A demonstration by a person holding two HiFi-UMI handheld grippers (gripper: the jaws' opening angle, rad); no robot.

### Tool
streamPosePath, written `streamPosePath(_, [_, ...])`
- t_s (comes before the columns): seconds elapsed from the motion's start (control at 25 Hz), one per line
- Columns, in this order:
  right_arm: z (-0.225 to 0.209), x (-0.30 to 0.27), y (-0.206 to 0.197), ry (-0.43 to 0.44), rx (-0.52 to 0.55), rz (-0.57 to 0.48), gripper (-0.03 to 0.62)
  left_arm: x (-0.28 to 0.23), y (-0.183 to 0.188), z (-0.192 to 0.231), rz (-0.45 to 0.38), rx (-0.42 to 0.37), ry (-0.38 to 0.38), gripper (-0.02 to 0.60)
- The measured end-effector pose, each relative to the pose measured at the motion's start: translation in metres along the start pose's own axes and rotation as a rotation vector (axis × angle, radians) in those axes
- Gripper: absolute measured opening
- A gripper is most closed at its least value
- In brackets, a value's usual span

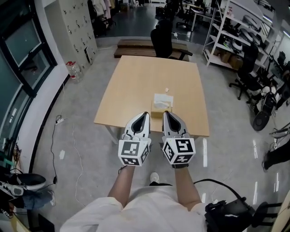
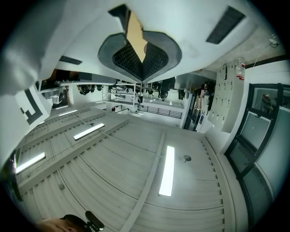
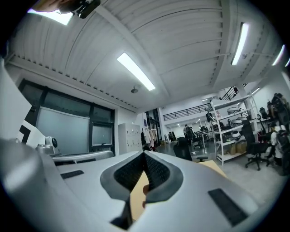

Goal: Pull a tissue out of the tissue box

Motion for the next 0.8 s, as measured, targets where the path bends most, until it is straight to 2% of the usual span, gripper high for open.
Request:
streamPosePath(0.2, [-0.036,-0.031,0.0,-0.012,-0.012,0.002,0.002,-0.044,-0.006,0.004,0.008,-0.015,0.002,-0.009])
streamPosePath(0.44, [-0.064,-0.055,-0.008,-0.002,-0.02,0.038,0.002,-0.085,-0.022,0.006,0.036,0.011,0.014,-0.009])
streamPosePath(0.56, [-0.075,-0.059,-0.017,0.002,-0.016,0.058,0.002,-0.095,-0.029,0.007,0.042,0.005,0.043,-0.009])
streamPosePath(0.68, [-0.095,-0.068,-0.029,-0.023,-0.071,0.092,0.002,-0.106,-0.037,0.014,0.065,-0.004,0.066,-0.008])
streamPosePath(0.8, [-0.104,-0.082,-0.026,-0.035,-0.094,0.094,0.002,-0.12,-0.04,0.025,0.072,0.012,0.04,-0.009])
Point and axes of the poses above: the fingertips, and each gripper's own axes: x backward along the fingers, z to its left, y out of its top, the point moved 4 cm from there along x, backward along the fingers, and after that the axes turned 3 degrees about -x, right-handed, at the moved point
